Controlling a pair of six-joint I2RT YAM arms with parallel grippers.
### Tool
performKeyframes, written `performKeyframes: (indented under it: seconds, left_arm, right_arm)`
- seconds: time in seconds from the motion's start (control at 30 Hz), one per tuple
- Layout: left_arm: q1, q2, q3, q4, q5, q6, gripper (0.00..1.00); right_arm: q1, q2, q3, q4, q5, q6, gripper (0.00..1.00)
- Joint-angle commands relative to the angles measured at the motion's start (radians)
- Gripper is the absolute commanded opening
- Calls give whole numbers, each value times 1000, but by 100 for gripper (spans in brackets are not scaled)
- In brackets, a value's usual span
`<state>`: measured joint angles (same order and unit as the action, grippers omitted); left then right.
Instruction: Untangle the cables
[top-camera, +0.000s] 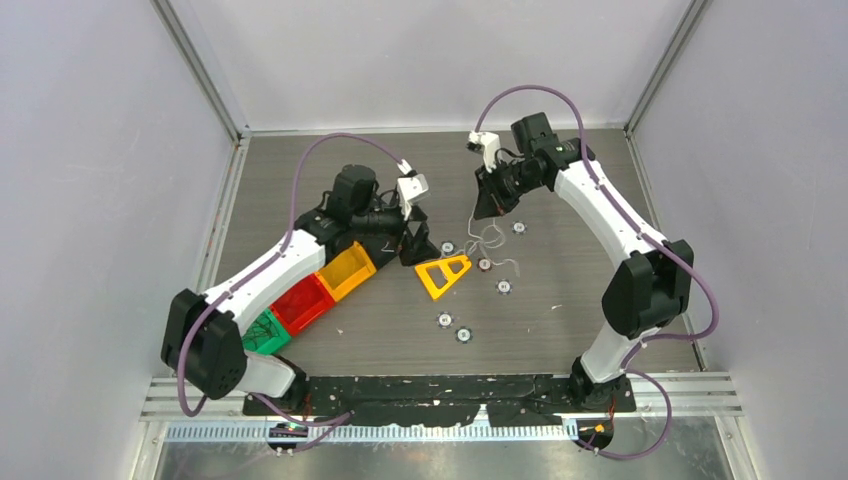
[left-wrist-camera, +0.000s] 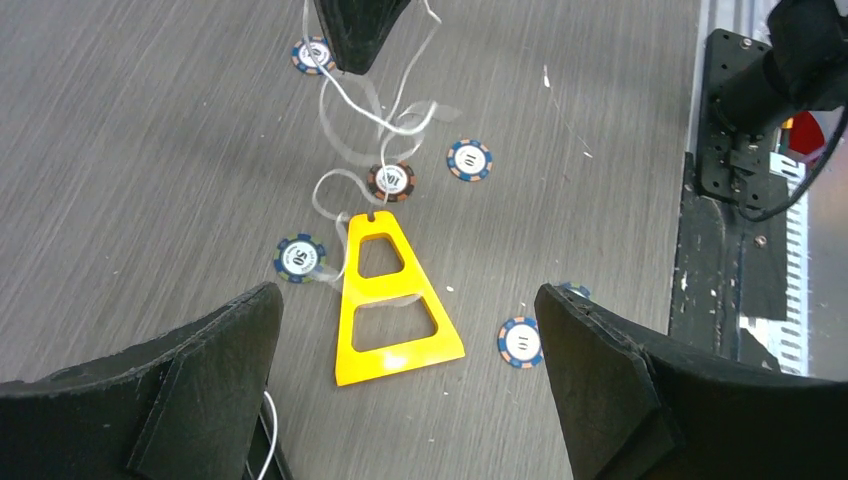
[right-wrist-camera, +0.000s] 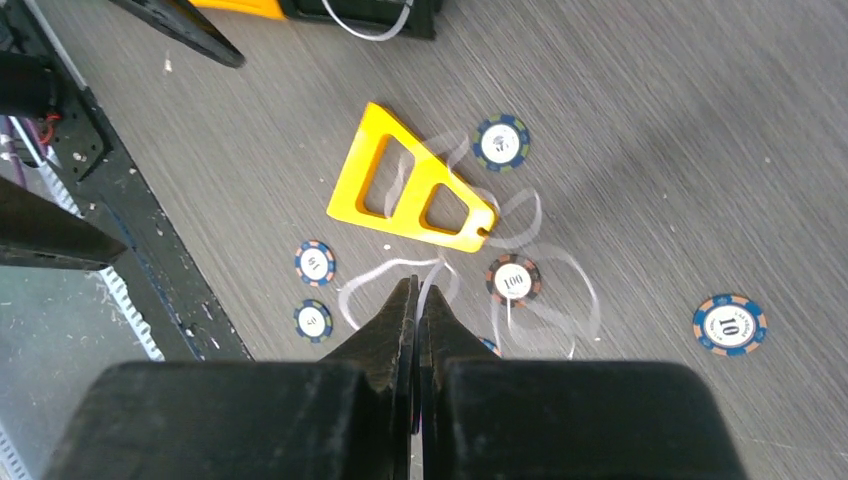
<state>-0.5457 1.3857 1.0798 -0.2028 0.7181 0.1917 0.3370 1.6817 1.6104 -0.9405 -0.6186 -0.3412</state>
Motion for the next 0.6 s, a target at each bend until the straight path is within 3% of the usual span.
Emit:
performKeyframes:
  seconds: [0.0,0.07,0.1,0.2,0.3,0.57]
  left_arm:
    - [-32,46,12,170,-71,-79,100]
    - [-52,94,13,250,-126,-166,100]
    - [-59,122,16,266,-150,-181,99]
    - [-118,209,57,273,-259,-225,100]
    - [-172,326,183,173,-416,-283,100]
    - [-248,587,434,-71,-630,-318,100]
  right_arm:
    - [-55,36,-27,70,11,24,8]
    - [-100,44,-60,79,32,13,28]
    - [-117,55,-81,69,50,1,45]
    - [-142,69,-148,-8,66,-59,61]
    - [-201,28,-212,31,86,-42,76]
    - [-391,-31,-225,-3,-30,-37,82]
